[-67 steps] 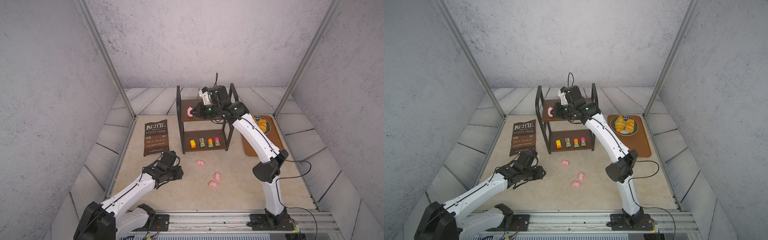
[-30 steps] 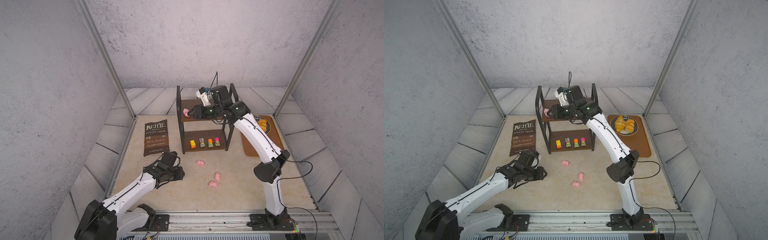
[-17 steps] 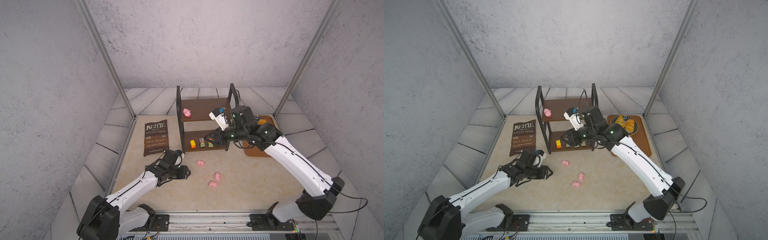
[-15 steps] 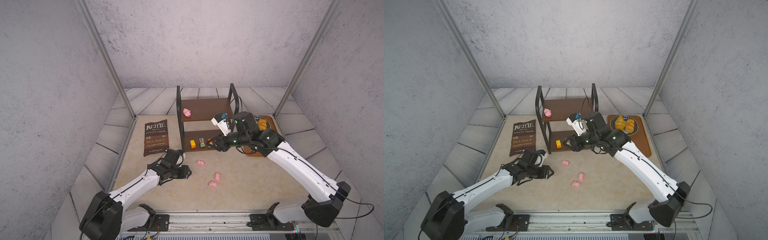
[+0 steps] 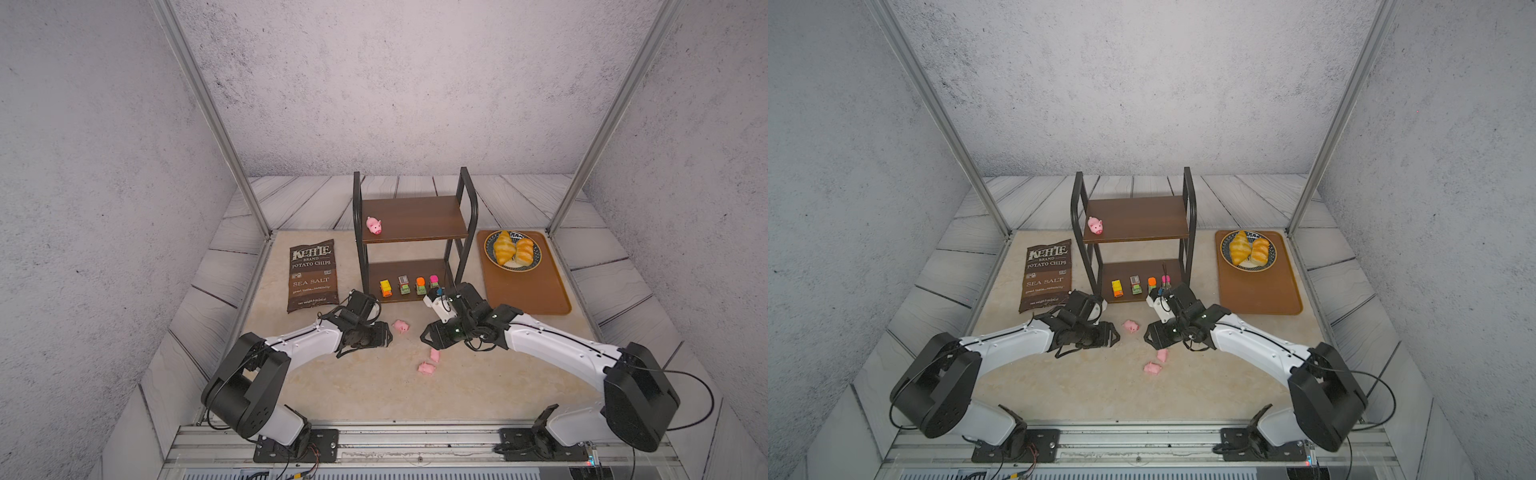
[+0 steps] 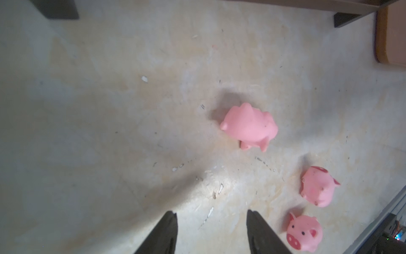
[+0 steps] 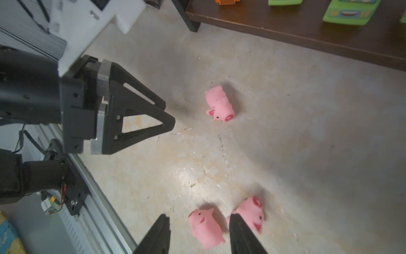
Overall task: Organize plastic toys on shelves
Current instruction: Adjust the plastic toy at the center of the board.
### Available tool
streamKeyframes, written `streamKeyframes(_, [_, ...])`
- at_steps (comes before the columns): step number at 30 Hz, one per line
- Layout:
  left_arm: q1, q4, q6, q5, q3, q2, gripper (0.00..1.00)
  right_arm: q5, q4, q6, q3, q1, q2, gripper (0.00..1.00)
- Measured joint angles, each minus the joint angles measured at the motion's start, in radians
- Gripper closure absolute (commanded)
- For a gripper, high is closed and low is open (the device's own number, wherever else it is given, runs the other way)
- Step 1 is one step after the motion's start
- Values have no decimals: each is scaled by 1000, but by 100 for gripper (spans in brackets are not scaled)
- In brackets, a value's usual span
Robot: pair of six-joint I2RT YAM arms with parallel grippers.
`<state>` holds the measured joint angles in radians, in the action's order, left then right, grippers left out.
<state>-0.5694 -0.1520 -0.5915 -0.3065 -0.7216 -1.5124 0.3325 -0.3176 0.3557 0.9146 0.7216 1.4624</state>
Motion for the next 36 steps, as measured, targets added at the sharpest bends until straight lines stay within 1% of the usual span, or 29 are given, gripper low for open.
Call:
streamKeyframes(5, [3, 32, -37, 4, 0, -18, 45, -23, 99, 15, 36, 0, 153, 42])
streamKeyframes(10, [13, 45, -53, 8, 4, -18, 45, -41, 146, 10, 111, 3, 258, 36])
streamKeyframes(19, [29, 43, -56, 23, 19, -18, 46, -55, 150, -2, 248, 7, 397, 37])
streamKeyframes(21, [31, 42, -56, 24, 20, -18, 46, -55, 143, -7, 272, 9, 429, 40])
streamKeyframes(22, [31, 42, -56, 24, 20, -18, 46, -55, 138, -9, 283, 10, 443, 44])
streamKeyframes(25, [31, 42, -56, 26, 20, -18, 48, -55, 125, -10, 307, 13, 475, 59])
streamKeyframes(26, [32, 41, -56, 26, 20, -18, 49, -53, 123, -8, 311, 14, 481, 65])
streamKeyframes(29, [33, 37, -53, 26, 20, -18, 51, -37, 127, 10, 313, 15, 489, 78])
streamKeyframes(36, [35, 21, -36, 24, 26, -8, 55, 7, 194, 82, 270, 12, 488, 87])
